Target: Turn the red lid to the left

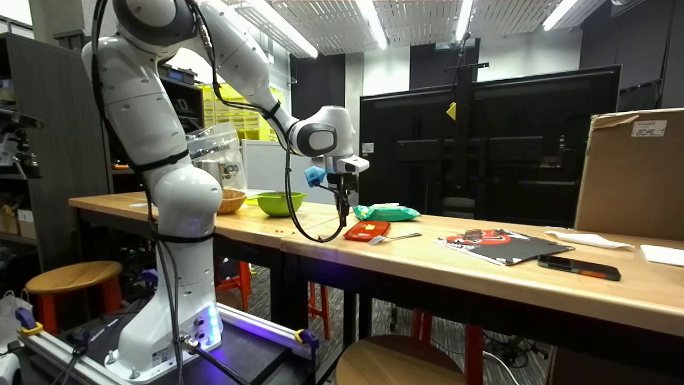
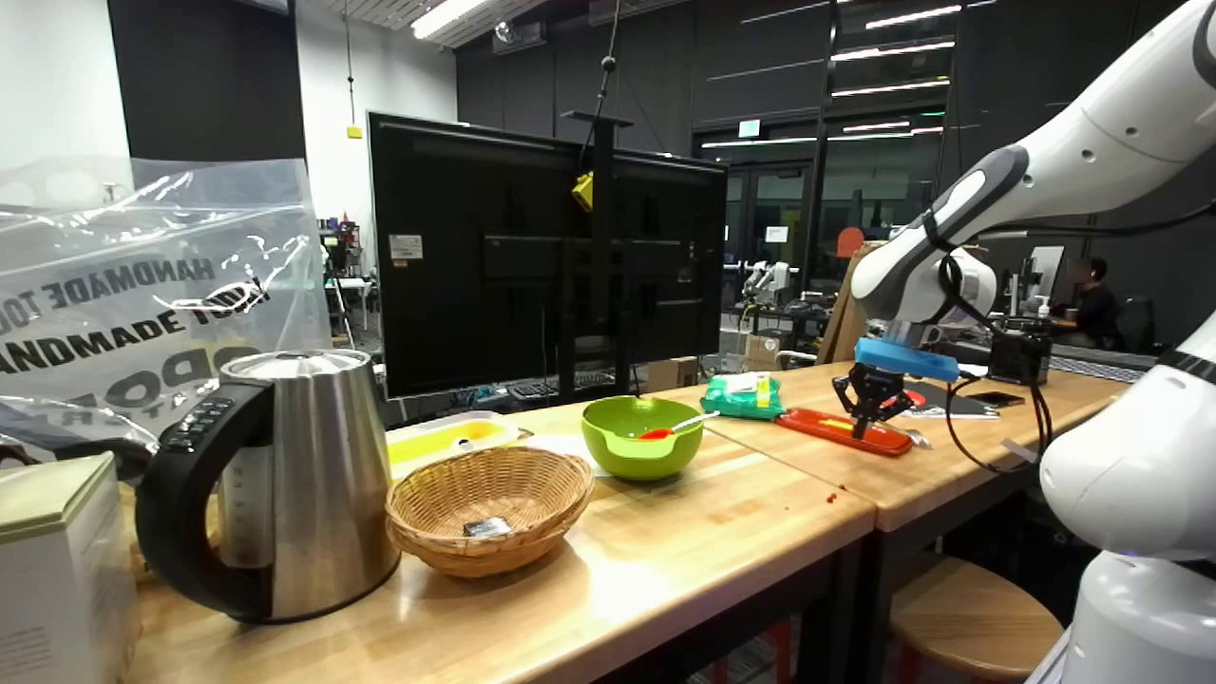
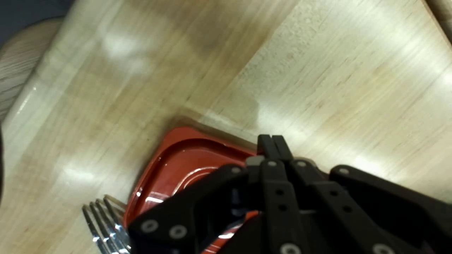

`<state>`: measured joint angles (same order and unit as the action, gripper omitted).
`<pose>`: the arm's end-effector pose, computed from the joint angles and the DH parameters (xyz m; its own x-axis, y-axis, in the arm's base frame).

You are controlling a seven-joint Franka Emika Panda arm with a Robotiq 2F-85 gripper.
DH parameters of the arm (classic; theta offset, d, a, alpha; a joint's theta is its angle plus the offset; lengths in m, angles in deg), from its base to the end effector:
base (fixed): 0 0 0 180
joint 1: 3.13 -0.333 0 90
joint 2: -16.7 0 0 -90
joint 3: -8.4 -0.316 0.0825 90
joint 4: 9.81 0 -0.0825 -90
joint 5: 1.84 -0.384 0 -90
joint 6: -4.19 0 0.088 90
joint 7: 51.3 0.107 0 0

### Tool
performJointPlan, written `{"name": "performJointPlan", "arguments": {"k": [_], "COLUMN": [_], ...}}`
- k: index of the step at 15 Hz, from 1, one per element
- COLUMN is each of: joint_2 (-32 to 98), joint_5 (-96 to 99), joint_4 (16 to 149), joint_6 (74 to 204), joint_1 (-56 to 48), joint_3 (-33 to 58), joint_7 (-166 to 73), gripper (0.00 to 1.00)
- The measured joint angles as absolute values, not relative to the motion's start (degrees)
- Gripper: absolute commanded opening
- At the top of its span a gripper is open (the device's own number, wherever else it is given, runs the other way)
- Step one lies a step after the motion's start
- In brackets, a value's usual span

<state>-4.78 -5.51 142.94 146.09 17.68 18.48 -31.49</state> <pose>0.3534 -0.2090 0.3748 0.5882 -0.7988 0.1263 -0.7818 -0.6016 -0.1643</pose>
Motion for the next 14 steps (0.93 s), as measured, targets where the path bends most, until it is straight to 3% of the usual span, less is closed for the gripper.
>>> {"name": "performJointPlan", "arguments": {"k": [14], "joint_2": [-3.7], "joint_5": [-6.7], "joint_4": [144.4], "joint_6": [147.0], "joint_1": [17.7], "joint_3": [21.9], "joint_7": [-31.6], "gripper": [0.00]}}
